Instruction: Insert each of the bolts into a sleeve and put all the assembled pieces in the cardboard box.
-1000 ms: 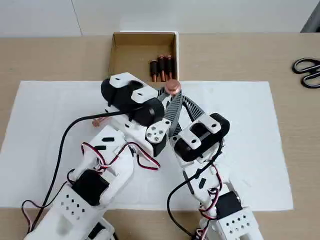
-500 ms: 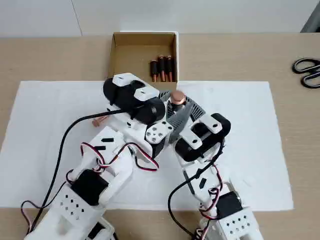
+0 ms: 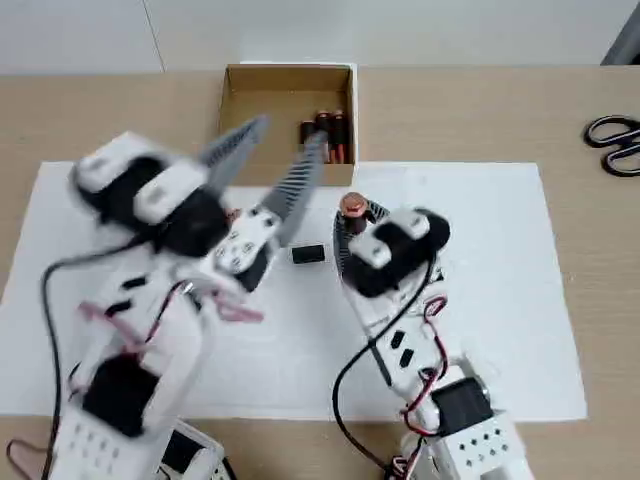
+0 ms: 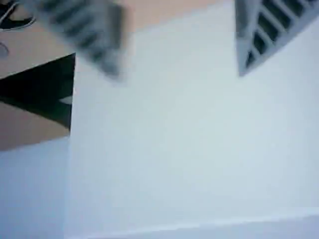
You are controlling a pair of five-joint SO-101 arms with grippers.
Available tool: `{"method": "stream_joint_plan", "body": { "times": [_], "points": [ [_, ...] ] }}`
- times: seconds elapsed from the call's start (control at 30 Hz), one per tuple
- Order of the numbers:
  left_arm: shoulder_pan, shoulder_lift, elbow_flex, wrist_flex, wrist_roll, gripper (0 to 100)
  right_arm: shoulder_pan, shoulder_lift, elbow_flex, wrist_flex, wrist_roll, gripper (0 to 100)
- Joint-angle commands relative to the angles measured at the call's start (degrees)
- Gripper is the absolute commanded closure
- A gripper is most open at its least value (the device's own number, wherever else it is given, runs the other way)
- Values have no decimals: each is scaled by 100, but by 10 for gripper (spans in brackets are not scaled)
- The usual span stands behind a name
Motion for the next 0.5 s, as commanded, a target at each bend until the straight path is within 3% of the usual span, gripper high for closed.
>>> {"method": "stream_joint_plan", "body": {
  "times": [0.0,0.27,0.47],
  "points": [
    [-114,-1037,787,123,-9,991,453,1209,-1679,655,334,995],
    [-1908,-3938,3002,114,-9,994,541,5824,-5653,1297,527,995],
    [-3288,-3851,3415,114,26,994,224,9244,-9055,1270,431,995]
  ]
}}
